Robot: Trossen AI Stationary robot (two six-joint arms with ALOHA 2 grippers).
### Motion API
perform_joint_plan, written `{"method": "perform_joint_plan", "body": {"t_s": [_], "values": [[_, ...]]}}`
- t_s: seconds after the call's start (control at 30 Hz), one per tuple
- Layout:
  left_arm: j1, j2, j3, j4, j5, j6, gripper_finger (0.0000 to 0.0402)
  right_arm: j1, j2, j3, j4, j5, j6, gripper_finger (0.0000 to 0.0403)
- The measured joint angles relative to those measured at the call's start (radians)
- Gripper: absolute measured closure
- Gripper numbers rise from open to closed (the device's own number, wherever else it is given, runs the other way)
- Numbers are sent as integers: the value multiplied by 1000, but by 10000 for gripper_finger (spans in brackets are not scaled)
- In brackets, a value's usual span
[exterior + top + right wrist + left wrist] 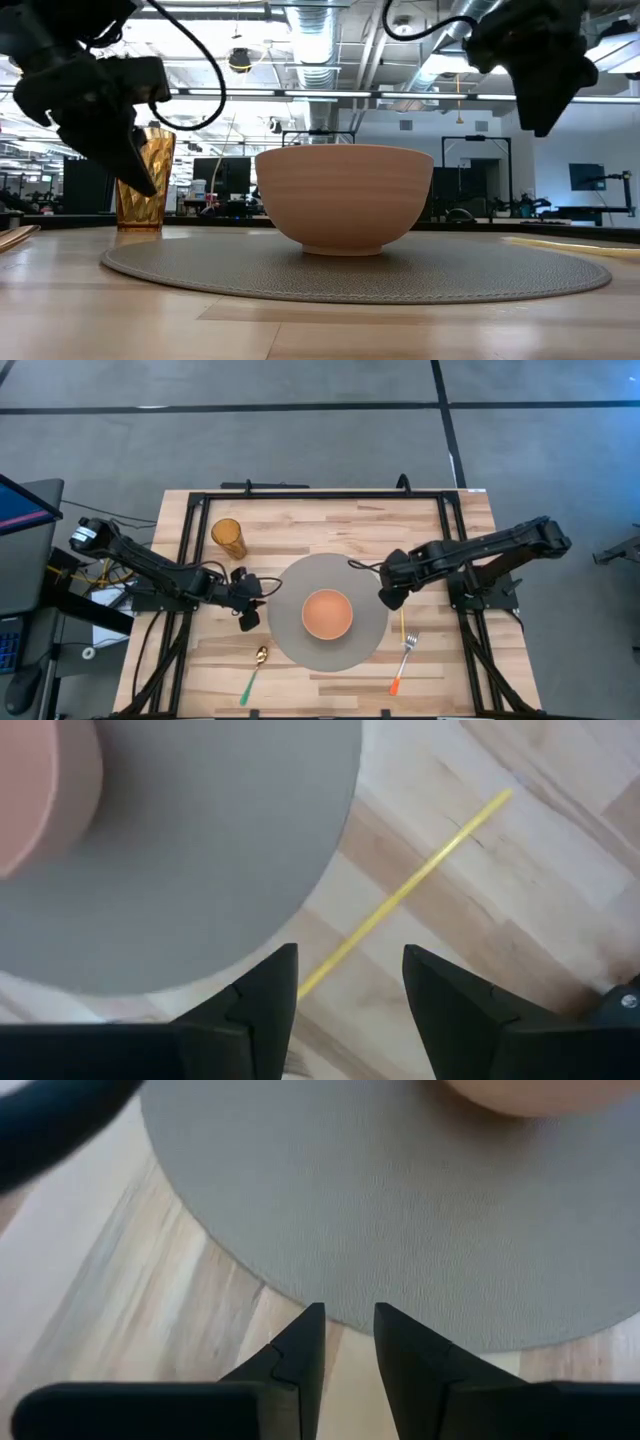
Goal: Pick & Place Utensil
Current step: Put the green spoon into the pink bowl
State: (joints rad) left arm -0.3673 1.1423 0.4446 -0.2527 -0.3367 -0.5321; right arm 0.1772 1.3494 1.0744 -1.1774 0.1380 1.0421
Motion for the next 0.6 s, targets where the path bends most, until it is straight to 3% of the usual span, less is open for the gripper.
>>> {"method": "perform_joint_plan", "body": {"t_s": [0.13, 0.37, 0.53, 0.6], "values": [[-22, -12, 1, 31, 40, -119, 311, -23, 0, 0, 24, 61, 3, 229], [-126, 16, 26, 29, 308, -347, 311, -44, 0, 0, 82, 127, -65, 236], [-197, 72, 168, 4, 330, -374, 311, -44, 0, 1, 132, 197, -167, 238], [-196, 96, 250, -105, 348, -378, 312, -43, -1, 1, 146, 207, -190, 238]]}}
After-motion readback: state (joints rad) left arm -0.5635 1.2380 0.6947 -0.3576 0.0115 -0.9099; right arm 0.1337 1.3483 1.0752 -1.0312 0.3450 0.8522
